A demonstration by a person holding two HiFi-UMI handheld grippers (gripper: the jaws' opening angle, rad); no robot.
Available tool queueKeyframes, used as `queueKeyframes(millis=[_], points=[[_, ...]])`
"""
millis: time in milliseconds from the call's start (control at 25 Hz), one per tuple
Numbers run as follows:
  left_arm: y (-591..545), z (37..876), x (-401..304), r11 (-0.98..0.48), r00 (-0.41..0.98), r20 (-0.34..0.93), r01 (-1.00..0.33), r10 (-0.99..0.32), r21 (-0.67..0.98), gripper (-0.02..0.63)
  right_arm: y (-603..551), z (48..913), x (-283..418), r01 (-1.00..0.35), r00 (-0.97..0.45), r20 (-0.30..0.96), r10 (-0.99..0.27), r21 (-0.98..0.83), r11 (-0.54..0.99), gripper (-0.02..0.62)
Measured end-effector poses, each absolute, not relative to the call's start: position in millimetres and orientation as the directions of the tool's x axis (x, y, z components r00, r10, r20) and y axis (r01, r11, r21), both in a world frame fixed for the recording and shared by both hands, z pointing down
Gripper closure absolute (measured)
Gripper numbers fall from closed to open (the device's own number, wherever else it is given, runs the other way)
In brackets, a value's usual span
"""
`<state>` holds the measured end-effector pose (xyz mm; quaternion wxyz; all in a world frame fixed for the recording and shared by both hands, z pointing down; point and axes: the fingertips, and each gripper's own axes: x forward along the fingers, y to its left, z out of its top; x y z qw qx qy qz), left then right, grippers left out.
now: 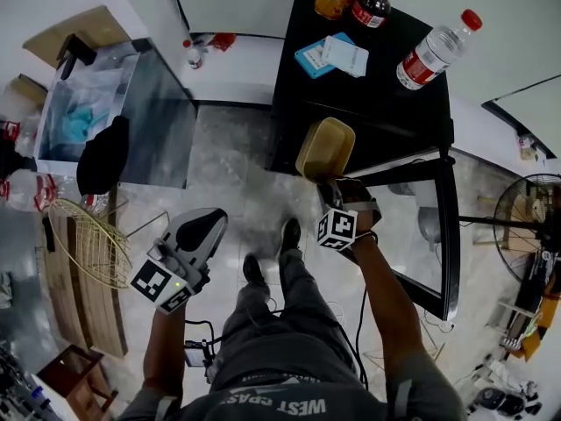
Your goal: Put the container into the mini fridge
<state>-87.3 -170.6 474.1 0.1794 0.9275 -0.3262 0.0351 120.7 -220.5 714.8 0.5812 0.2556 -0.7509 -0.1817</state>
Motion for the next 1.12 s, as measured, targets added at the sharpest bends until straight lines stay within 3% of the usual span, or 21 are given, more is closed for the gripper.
queueKeyframes(millis=[1120], points=[[-173, 521, -99, -0.662, 0.749, 0.234, -0.659, -0.620, 0.357, 0.580, -297, 786, 131, -0.125, -0.144, 0.803, -0.578, 0.565, 0.816, 0.526]])
